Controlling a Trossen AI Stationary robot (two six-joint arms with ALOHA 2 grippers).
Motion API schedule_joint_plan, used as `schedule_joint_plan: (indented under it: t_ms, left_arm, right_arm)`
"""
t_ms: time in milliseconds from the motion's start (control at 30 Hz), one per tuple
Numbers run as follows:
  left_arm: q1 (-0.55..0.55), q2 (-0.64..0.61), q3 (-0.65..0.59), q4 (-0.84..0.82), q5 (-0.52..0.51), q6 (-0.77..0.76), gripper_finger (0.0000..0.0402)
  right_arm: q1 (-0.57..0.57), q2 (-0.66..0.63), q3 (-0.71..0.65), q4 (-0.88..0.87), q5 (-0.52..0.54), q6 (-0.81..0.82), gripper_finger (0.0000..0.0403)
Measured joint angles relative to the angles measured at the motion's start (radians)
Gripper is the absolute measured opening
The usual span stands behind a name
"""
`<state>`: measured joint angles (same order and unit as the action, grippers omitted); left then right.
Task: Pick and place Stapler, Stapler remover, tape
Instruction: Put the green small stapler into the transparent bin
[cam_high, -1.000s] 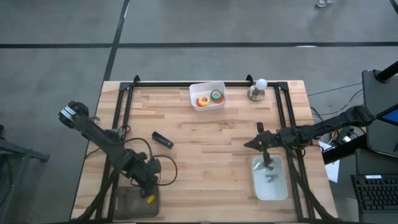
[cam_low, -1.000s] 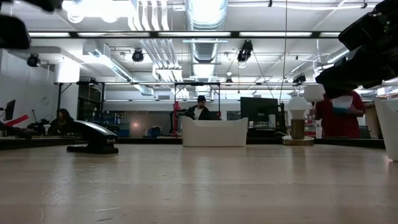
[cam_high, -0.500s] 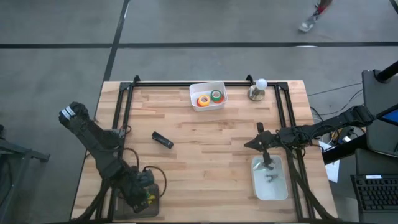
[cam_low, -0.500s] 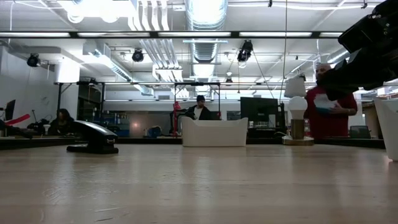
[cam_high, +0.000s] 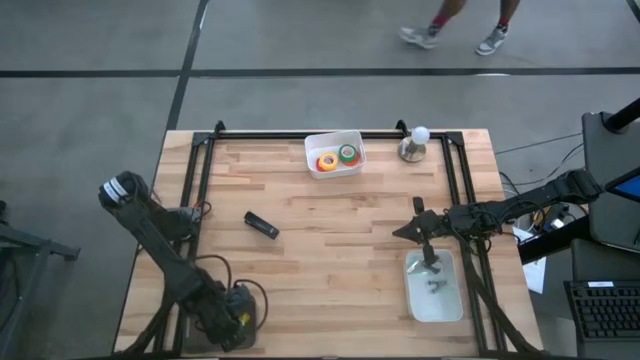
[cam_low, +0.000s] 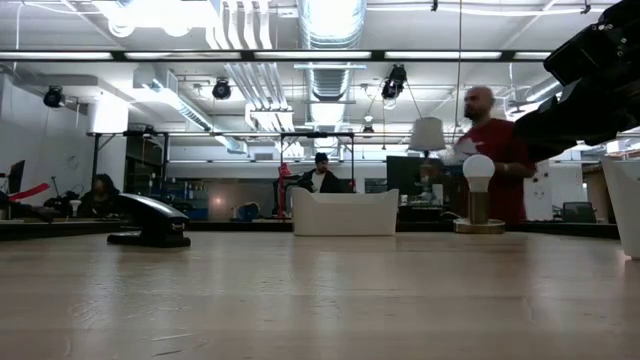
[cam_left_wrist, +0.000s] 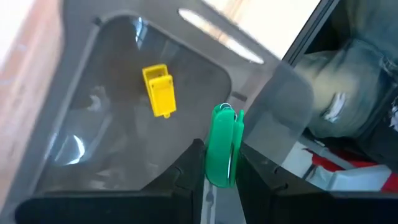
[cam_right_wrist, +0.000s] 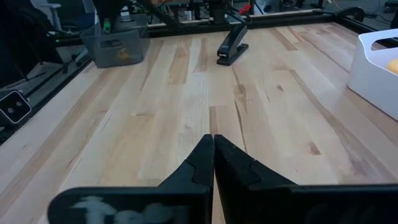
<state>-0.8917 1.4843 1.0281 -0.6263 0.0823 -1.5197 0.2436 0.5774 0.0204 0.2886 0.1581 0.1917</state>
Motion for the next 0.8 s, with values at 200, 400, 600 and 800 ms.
schedule_joint_plan:
  t_ms: [200,400,600,800]
  left_arm:
    - [0.000,0.017,-0.031,0.062,0.026,-0.019,0.0076]
    - [0.001,0.017,-0.051,0.077,-0.013,-0.008,0.0076]
    - [0.002,0.018,-0.139,0.167,-0.015,-0.038,0.0076]
    - [0.004,0.018,-0.192,0.207,-0.015,-0.115,0.0095]
  right_arm:
    - [0.000,0.000,0.000,0.001,0.001,0.000,0.0008]
    - [0.000,0.000,0.000,0.002,0.001,0.000,0.0008]
    - [0.000,0.000,0.000,0.002,0.001,0.011,0.0008]
    - [0.000,0.000,0.000,0.001,0.001,0.011,0.0008]
